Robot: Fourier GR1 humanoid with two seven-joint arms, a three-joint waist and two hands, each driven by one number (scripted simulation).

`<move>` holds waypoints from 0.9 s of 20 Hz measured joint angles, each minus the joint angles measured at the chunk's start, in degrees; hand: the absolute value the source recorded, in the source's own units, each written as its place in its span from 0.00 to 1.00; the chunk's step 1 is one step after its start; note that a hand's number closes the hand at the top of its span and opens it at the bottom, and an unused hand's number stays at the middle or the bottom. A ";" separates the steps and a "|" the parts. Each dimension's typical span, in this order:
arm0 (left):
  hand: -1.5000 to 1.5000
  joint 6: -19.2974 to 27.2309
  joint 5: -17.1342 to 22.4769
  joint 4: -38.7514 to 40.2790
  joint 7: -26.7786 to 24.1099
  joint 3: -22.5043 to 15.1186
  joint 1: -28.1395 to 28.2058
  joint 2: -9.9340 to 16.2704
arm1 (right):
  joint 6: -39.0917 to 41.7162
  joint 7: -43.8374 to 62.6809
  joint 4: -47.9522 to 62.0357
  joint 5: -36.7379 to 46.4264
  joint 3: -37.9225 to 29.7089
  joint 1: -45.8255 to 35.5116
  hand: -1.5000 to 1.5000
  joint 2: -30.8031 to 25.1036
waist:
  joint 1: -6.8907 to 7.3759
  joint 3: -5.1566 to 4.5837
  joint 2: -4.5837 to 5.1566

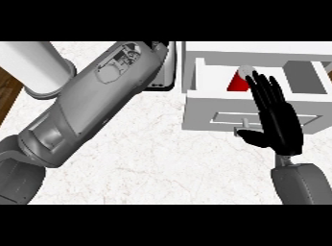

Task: Pick up the can, place it into the drawer and close the drawer

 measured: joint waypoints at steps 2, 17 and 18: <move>0.00 0.16 -0.67 -3.22 1.95 -0.43 1.22 2.00 | -1.94 -1.11 3.56 0.39 -0.95 -1.65 0.00 -0.09 | 0.32 -0.11 -0.18; 0.00 -0.86 -3.92 -22.96 11.49 -1.15 11.59 14.47 | -19.58 -4.28 35.93 5.67 -8.11 -20.57 0.00 0.31 | 1.58 0.10 0.14; 0.00 -0.82 -4.11 -24.17 12.16 -1.01 12.16 15.17 | -21.10 -4.52 37.86 5.70 -8.61 -21.67 0.00 0.50 | 1.50 0.14 0.16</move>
